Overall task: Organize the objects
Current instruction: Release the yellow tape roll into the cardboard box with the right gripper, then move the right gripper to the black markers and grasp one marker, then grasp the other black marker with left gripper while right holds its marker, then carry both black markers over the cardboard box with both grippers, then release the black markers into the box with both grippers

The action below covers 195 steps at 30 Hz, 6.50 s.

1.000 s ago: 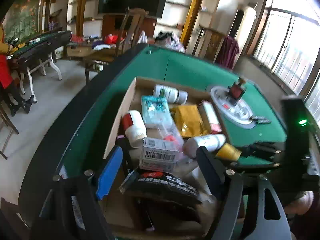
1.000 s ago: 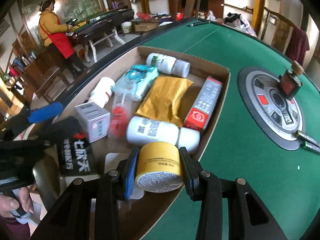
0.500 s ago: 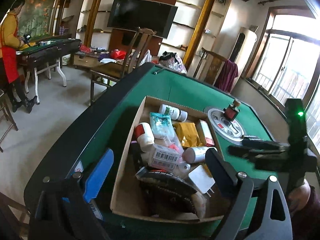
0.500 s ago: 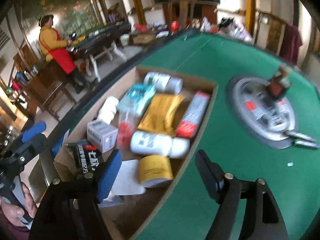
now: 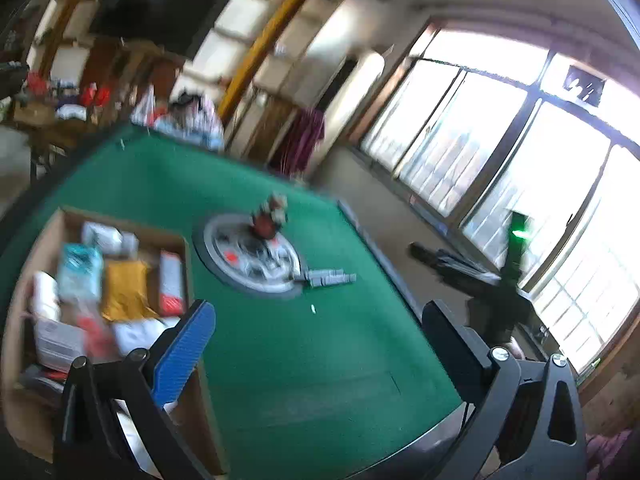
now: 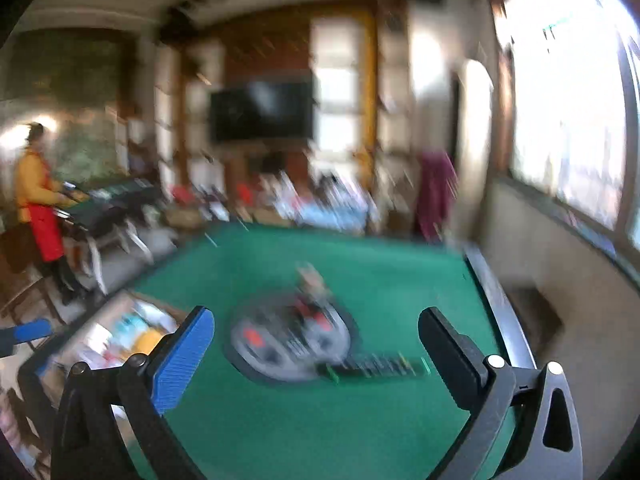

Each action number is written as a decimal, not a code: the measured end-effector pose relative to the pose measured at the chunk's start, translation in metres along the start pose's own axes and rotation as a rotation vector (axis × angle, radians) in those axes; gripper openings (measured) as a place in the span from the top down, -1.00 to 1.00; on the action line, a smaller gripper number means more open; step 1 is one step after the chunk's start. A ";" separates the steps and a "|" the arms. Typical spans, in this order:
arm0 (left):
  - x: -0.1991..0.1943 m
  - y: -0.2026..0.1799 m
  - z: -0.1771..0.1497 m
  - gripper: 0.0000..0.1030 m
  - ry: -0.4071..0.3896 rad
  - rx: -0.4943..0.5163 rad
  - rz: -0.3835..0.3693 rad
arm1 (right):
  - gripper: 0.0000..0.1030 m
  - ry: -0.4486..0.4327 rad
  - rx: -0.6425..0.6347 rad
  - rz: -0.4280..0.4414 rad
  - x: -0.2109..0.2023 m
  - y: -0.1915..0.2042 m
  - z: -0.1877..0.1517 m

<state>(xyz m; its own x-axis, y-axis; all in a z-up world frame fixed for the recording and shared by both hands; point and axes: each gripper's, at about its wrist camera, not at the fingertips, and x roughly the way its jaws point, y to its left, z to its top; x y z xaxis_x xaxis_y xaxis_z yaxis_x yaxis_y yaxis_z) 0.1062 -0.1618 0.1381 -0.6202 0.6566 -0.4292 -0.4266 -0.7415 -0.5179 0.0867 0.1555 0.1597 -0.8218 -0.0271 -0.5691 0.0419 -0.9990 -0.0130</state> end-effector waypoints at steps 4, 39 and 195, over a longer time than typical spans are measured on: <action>0.039 -0.024 -0.010 -1.00 0.096 0.061 0.054 | -1.00 0.282 0.183 -0.027 0.092 -0.058 -0.035; 0.053 0.025 -0.028 -1.00 0.138 0.034 0.119 | -0.37 0.517 0.204 -0.264 0.207 -0.041 -0.024; -0.045 -0.014 -0.049 -1.00 -0.163 0.032 0.766 | -1.00 0.012 0.058 0.137 0.008 0.160 -0.071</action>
<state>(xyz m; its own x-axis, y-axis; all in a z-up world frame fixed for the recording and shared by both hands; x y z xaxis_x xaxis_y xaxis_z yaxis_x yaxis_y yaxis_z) 0.1729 -0.1744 0.1283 -0.8369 -0.0664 -0.5433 0.1419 -0.9850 -0.0983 0.1275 -0.0020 0.0946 -0.8035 -0.1637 -0.5723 0.1204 -0.9863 0.1132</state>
